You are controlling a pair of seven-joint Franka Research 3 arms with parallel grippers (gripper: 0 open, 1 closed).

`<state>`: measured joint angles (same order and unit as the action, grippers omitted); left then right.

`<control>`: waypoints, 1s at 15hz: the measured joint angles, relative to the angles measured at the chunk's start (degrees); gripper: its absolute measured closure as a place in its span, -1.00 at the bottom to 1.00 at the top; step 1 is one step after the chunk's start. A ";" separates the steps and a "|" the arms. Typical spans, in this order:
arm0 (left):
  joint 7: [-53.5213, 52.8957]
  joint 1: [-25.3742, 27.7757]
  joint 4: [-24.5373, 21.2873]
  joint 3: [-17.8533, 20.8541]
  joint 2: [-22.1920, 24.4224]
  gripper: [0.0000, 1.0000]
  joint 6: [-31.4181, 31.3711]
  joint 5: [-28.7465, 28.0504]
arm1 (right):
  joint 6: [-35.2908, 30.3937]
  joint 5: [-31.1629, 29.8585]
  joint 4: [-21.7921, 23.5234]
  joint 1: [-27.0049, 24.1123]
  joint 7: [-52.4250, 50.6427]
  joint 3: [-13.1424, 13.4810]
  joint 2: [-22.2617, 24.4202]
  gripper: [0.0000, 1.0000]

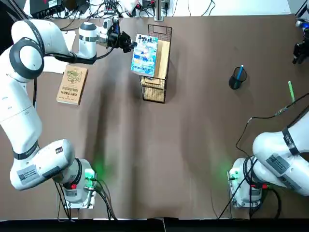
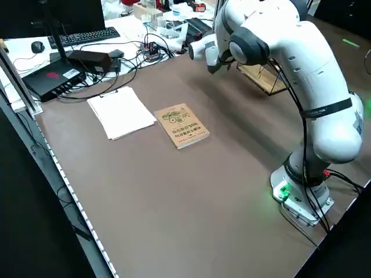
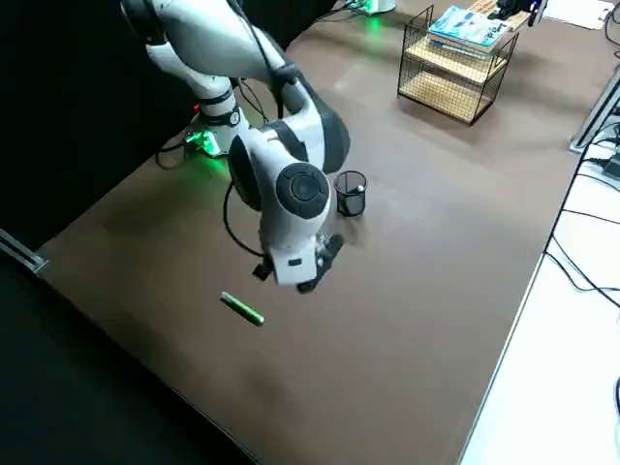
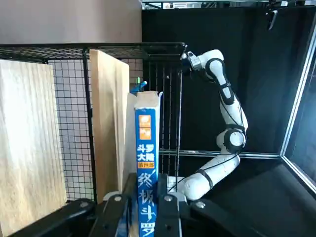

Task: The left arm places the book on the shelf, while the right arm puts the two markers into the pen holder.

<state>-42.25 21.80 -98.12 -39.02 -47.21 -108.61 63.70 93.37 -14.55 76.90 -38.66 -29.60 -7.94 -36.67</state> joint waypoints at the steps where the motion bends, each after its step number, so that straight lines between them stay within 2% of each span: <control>1: -0.21 -0.42 0.02 0.45 -0.13 0.61 -0.01 0.00 | 2.70 -1.38 0.55 -0.87 0.23 0.21 -0.30 0.24; 4: -0.49 -1.54 0.08 1.22 -0.45 0.61 -0.50 0.05 | 13.62 -2.38 4.22 -5.46 0.25 0.50 -1.96 0.27; 6: -0.49 -1.98 0.10 1.25 -0.64 0.61 -0.95 0.08 | 19.29 -2.39 6.88 -7.72 0.44 0.51 -3.50 0.07; 10: -1.04 -2.73 0.12 1.31 -1.14 0.61 -1.92 0.09 | 21.66 -2.42 9.88 -8.26 3.83 0.31 -6.22 -0.05; 15: -2.22 -3.25 0.45 1.55 -1.72 0.61 -2.56 0.11 | 25.57 -2.44 12.82 -8.37 4.27 0.50 -7.16 0.04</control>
<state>-44.47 18.56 -97.67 -37.47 -48.94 -111.16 63.80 118.95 -16.99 89.72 -47.03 -25.33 -7.44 -43.83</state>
